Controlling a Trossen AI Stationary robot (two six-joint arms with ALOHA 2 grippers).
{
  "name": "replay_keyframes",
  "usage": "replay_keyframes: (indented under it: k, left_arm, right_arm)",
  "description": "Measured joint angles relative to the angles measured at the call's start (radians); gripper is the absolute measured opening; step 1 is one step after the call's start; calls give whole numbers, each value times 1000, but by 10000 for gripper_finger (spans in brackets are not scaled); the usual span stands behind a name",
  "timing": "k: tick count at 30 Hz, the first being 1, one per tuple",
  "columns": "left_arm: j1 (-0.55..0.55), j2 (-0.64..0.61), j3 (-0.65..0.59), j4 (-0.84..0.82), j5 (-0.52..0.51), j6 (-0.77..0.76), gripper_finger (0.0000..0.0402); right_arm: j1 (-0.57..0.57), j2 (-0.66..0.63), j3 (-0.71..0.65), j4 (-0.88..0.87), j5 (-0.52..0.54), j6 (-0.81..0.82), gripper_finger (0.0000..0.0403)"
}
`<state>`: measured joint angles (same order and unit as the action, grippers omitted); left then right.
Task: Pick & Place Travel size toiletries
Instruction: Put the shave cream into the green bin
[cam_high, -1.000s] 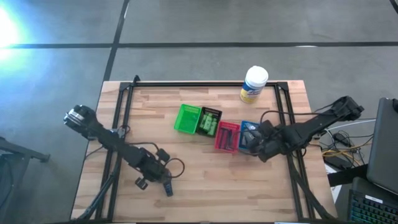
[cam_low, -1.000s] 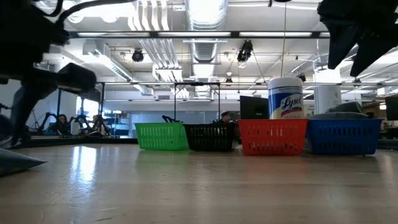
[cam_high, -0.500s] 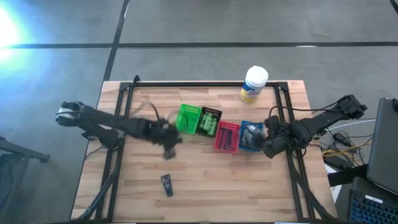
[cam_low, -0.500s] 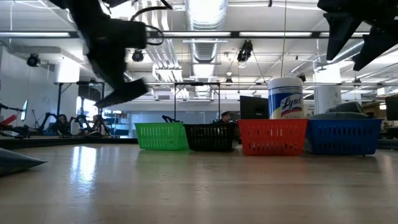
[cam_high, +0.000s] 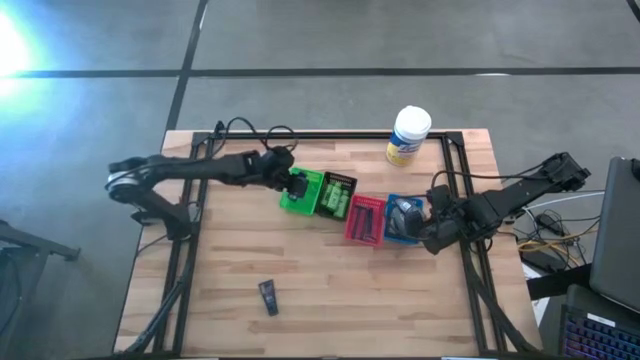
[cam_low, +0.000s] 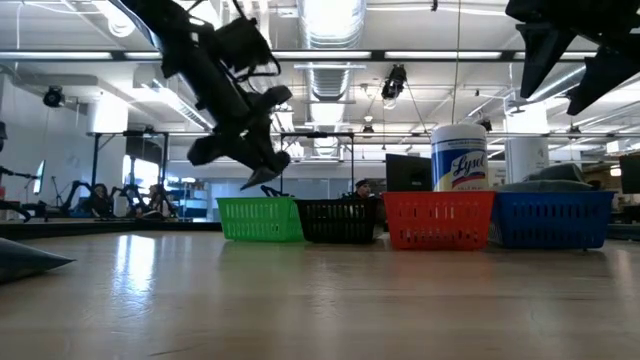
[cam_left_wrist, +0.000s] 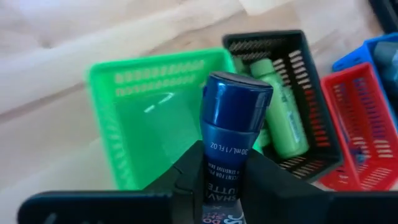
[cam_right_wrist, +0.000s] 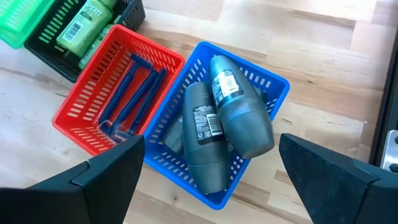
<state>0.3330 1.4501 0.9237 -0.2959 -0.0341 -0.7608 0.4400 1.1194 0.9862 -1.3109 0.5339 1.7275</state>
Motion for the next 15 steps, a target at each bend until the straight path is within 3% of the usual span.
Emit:
replay_keyframes:
  k: [6, 15]
  left_arm:
    - [-1, 80, 21, 12, 18, -2, 97]
    - [-1, 62, 21, 6, 7, -3, 201]
  right_arm:
    - [0, 0, -1, 3, 0, 13, 368]
    - [0, 1, -1, 7, 0, 16, 368]
